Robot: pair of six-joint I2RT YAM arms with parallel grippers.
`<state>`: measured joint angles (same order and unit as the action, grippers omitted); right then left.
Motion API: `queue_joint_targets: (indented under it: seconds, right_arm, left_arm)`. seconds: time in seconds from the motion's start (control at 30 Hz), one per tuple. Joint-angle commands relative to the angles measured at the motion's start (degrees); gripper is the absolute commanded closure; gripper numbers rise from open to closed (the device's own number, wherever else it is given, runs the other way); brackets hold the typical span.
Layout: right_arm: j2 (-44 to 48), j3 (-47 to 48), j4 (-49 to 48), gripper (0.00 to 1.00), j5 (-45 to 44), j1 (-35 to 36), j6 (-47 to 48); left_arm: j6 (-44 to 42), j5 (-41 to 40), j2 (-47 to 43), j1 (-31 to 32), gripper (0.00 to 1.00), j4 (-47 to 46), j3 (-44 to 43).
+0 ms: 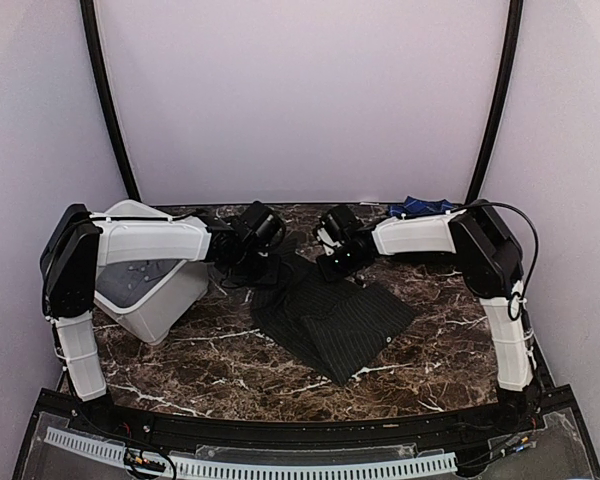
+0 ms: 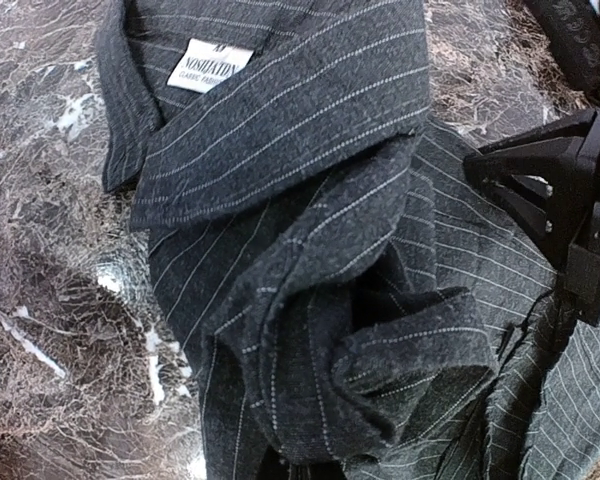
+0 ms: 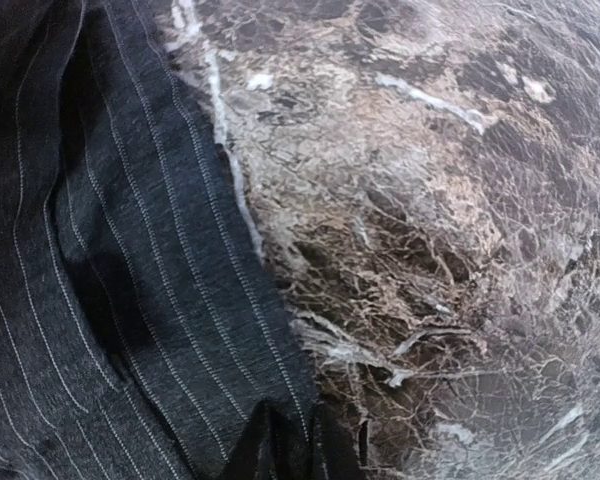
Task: Fold and stack the long sleeve shirts
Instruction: Rotate the crumpled shirt at the center of the board.
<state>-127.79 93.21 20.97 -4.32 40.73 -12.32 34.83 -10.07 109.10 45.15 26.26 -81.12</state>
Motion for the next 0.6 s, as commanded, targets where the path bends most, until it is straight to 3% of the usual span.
queue_joint_targets:
  seconds: [0.0, 0.23, 0.47, 0.57]
  right_arm:
    - [2.4, -5.1, 1.8, 0.98, -5.0, -1.2, -4.4]
    - [16.0, -22.3, -2.0, 1.0, -10.3, -4.3, -11.4]
    - [30.9, -39.7, -8.0, 1.0, -9.4, -4.6, -22.7]
    - [33.8, -41.9, -9.3, 0.97, -9.2, -4.7, -23.7]
  left_arm:
    - [0.2, -1.9, -1.8, -1.1, 1.0, 0.2, 1.4]
    - [-2.6, -0.3, 0.9, -3.8, 1.0, -2.7, -2.3]
    - [-6.6, 2.2, 16.0, -6.4, 1.0, -0.1, -22.1]
    - [-8.5, 4.2, 21.9, -7.2, 0.96, 2.6, -30.2]
